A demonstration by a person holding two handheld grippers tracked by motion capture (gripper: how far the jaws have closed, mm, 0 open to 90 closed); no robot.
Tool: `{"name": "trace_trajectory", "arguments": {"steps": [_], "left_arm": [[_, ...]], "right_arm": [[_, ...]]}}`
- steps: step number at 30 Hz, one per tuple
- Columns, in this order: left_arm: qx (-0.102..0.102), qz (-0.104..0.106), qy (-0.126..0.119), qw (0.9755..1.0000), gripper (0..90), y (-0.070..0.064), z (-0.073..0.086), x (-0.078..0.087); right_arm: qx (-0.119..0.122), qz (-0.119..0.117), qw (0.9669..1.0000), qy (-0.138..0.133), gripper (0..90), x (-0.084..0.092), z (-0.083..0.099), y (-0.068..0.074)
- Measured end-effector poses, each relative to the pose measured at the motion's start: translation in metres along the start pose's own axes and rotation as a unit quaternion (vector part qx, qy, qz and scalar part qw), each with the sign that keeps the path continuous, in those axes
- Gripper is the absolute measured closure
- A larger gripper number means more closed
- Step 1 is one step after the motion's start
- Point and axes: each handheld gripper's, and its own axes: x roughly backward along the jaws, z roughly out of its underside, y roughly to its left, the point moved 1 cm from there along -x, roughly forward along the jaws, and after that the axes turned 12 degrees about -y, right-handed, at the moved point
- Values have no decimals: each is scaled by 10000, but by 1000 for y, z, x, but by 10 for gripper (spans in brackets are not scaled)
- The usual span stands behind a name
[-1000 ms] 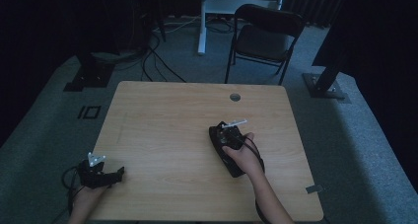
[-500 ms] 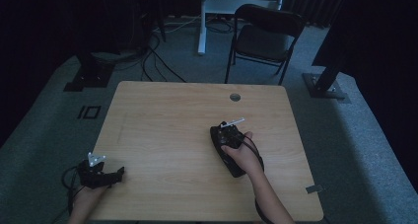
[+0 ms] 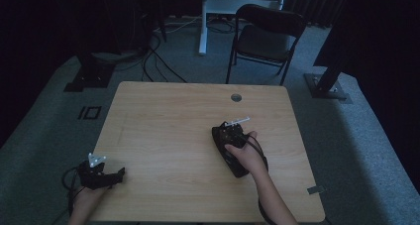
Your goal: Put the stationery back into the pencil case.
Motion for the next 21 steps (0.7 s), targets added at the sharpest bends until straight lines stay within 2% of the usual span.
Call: {"name": "trace_trajectory", "arguments": {"steps": [9,16,17,21], "left_arm": [[1,-1,-1,10000,6,0,0,0],[1,-1,0,10000,6,0,0,0],[1,-1,0,10000,6,0,0,0],[1,-1,-1,10000,6,0,0,0]], "right_arm": [[24,-4,9997,-261,473,15,-4,-5],[45,-122,9991,-392,448,24,-6,-9],[104,-176,9988,-436,432,27,-6,-8],[86,-277,9978,-594,398,36,-6,-9]]}}
